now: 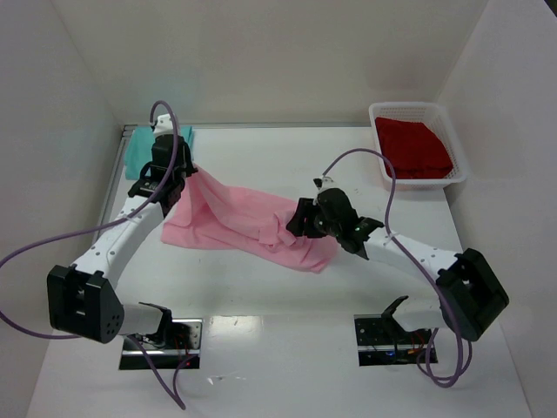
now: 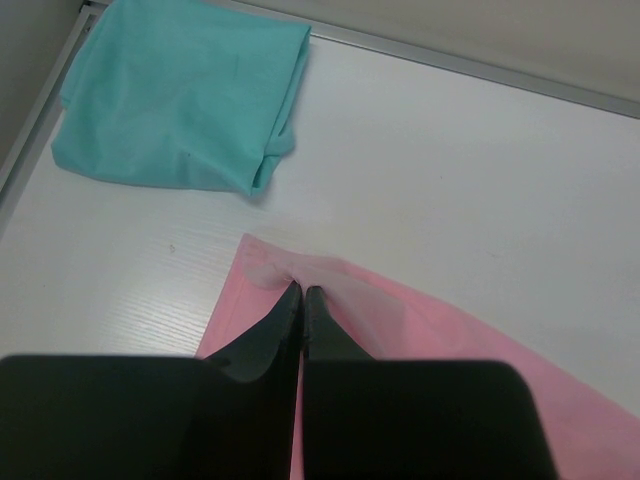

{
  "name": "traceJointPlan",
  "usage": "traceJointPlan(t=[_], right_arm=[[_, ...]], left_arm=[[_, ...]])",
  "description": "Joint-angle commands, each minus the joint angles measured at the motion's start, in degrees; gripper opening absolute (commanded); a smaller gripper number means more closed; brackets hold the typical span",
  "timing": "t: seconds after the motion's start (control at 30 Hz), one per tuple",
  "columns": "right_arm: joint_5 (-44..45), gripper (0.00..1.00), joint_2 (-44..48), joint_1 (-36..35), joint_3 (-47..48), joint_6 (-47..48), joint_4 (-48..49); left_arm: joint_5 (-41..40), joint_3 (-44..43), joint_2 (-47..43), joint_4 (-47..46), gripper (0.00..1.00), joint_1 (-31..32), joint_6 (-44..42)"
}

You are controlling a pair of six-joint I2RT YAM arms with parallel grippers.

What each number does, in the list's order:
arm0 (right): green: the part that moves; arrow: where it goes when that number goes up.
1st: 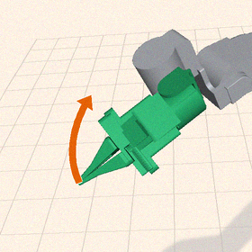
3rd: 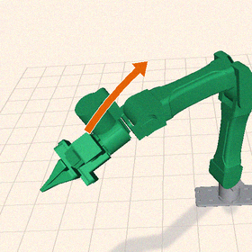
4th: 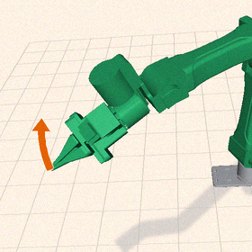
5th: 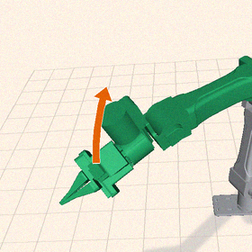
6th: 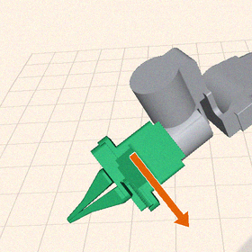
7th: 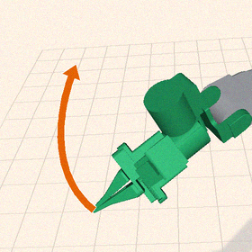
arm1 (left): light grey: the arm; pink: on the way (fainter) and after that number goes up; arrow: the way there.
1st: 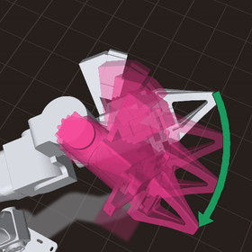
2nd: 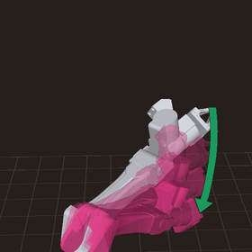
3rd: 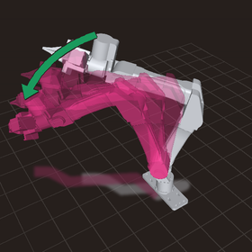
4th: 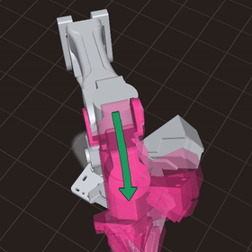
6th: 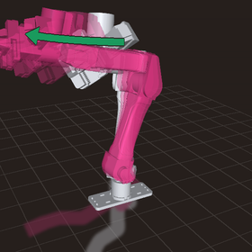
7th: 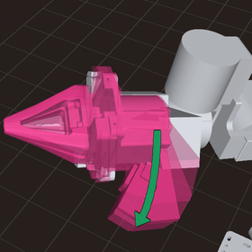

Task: Fold and stack the t-shirts
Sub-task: Flatten out the tshirt

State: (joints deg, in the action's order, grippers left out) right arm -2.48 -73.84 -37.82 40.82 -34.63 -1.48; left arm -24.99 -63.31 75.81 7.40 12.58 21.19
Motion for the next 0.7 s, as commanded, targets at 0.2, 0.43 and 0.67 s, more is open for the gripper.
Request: traceJointPlan(t=[0.2,0.43,0.67], right_arm=[[-2.44,0.57,-7.54,0.21,2.34,0.44,5.08],[-1.30,0.57,-7.54,0.21,3.39,-0.08,5.61],[-1.39,0.57,-7.02,0.21,4.62,-0.61,6.13]], left_arm=[[0.56,0.91,1.09,-3.44,0.00,0.08,-0.27],[0.56,0.91,2.23,-3.44,0.00,0.08,-0.80],[0.56,0.91,2.76,-3.44,0.00,0.08,-0.80]])
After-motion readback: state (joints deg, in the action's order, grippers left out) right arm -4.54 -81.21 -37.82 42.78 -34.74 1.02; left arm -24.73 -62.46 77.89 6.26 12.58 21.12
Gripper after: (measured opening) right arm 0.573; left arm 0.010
